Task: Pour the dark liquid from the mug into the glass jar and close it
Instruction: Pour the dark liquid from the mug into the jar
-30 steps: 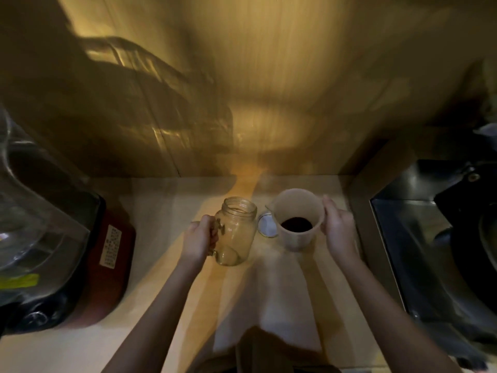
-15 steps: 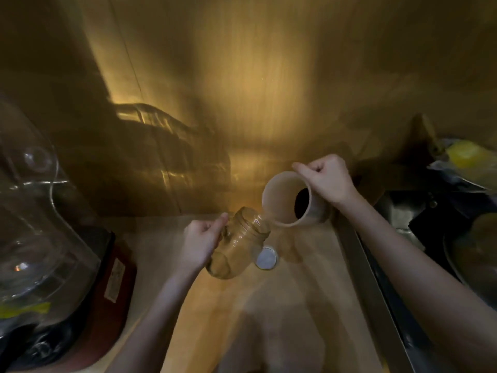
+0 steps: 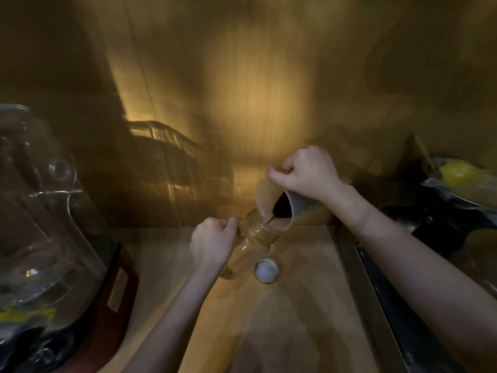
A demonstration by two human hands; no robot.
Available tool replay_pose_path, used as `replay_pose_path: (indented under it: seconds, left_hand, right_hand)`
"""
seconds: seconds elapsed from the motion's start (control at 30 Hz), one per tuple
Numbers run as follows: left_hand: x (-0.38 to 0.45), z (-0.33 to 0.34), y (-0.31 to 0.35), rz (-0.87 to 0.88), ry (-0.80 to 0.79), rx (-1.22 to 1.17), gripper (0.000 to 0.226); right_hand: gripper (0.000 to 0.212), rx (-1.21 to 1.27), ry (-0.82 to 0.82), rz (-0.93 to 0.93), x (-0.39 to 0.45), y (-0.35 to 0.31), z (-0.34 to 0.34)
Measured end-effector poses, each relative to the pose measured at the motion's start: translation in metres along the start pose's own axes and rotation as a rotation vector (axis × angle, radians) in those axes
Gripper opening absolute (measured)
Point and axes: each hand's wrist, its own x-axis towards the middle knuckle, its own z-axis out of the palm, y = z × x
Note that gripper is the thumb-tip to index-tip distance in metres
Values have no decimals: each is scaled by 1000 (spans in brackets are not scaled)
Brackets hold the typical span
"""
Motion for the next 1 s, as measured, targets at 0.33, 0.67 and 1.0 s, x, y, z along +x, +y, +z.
replay_pose_path:
  seconds: [0.33,0.67,1.0]
  left_hand:
    - [-1,3,3,-87,8,-110,51]
    - [-1,6,7,-115,0,-193,45]
    - [2,11,2,-168,2,-321,38]
  right_hand:
    - [57,-92,241,-184,6,-7,1]
    - [57,-126,282,-299,19,-11,-8]
    - [55,-149,286,-412,28,-16,-16]
